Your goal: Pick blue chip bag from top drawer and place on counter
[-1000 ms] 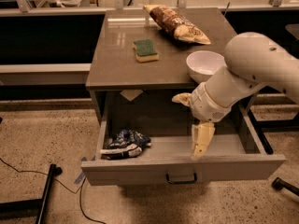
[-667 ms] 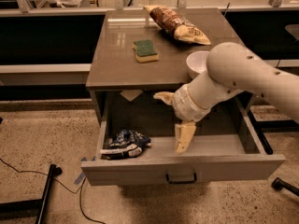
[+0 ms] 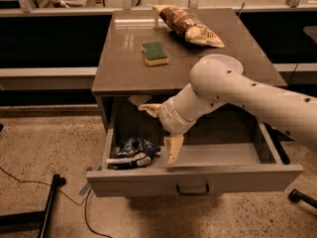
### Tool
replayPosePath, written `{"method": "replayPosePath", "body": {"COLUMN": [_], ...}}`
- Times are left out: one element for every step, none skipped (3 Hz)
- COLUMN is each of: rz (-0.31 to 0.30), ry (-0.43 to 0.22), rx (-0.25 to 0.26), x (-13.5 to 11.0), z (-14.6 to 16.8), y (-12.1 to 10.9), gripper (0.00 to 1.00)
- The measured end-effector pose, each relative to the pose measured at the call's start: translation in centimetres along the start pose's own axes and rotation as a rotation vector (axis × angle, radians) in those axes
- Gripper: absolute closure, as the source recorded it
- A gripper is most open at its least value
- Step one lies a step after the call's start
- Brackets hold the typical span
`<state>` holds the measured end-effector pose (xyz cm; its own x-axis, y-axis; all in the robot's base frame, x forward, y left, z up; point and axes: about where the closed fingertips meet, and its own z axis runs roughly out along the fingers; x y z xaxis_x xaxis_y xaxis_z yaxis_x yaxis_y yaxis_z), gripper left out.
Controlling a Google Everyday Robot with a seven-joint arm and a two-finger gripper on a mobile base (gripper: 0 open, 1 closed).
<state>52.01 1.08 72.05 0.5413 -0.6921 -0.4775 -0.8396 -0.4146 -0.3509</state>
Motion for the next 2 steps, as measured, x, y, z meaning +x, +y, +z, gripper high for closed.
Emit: {"method": "replayPosePath", "body": {"rz": [-0.049,-0.061], "ry": [-0.029,-0.035], "rx": [-0.039,-0.055], "x": [-0.5,-0.7], "z": [3.8,5.0], "y": [-0.9,-1.4], "gripper": [0.23,0.46]}}
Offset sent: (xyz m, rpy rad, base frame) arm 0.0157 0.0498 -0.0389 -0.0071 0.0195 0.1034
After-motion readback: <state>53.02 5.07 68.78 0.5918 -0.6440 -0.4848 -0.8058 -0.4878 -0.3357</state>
